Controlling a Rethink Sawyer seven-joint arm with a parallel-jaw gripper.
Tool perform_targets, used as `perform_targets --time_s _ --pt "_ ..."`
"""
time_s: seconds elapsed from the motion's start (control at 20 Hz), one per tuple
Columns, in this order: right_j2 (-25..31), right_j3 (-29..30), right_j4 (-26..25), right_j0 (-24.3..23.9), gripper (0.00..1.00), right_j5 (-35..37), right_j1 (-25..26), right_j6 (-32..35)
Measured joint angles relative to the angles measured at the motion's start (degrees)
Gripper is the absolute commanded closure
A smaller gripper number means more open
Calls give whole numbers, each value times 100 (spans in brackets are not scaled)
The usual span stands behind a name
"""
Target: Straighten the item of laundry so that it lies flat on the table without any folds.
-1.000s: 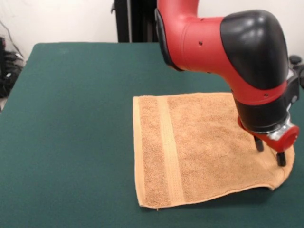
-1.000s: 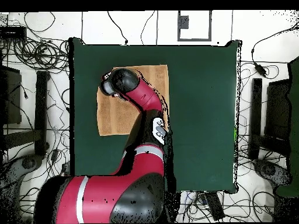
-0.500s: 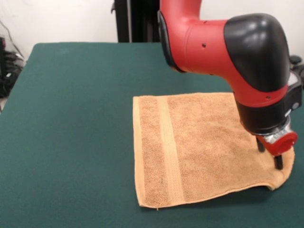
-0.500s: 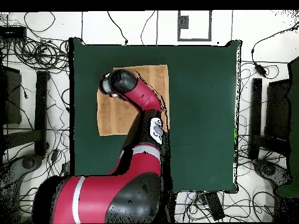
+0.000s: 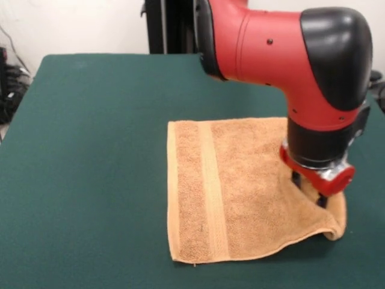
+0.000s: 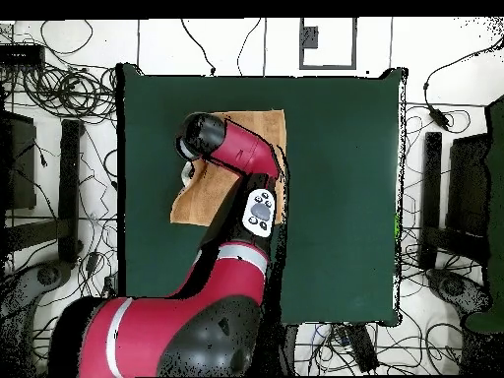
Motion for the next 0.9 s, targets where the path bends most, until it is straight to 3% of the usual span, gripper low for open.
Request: perform_targets --time_s 0.45,0.9 --pt "-296 -387 -694 -337 0 32 102 0" --pt "-333 -417 -925 -702 0 33 84 0"
